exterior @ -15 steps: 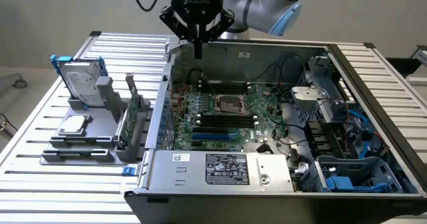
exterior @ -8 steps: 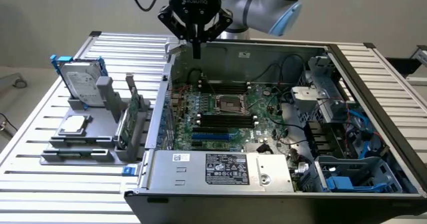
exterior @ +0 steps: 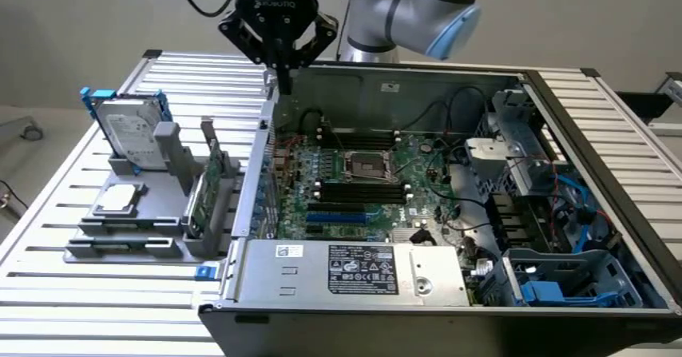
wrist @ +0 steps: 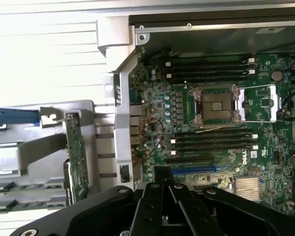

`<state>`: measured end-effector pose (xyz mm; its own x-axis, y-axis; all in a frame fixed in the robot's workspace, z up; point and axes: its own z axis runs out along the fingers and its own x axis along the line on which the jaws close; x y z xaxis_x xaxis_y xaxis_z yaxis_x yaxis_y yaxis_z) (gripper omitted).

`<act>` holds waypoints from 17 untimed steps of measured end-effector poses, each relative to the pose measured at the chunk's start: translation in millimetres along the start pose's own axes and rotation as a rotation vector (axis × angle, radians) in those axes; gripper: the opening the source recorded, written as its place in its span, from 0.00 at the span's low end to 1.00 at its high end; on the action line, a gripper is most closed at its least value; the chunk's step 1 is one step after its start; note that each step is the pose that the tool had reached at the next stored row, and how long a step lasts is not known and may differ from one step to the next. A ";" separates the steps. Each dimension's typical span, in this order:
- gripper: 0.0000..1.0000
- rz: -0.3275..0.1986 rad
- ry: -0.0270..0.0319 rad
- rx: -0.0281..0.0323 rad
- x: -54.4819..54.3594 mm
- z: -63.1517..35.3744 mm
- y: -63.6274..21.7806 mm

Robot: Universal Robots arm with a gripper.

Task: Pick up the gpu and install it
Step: 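Reach for the gpu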

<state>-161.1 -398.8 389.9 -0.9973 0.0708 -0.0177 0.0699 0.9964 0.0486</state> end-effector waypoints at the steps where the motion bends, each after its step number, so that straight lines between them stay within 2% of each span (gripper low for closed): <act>1: 0.11 0.000 0.0004 0.0002 4.9 0.5 -0.4; 8: 0.11 0.000 0.0014 0.0023 36.4 7.4 -2.9; 13: 0.11 0.000 0.0008 0.0123 59.6 11.0 -4.8; 17: 0.11 -0.002 0.0003 0.0211 73.6 13.0 -5.8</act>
<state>-234.6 -398.8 375.3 -0.9975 0.0685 -0.0175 0.0680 0.9973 0.0275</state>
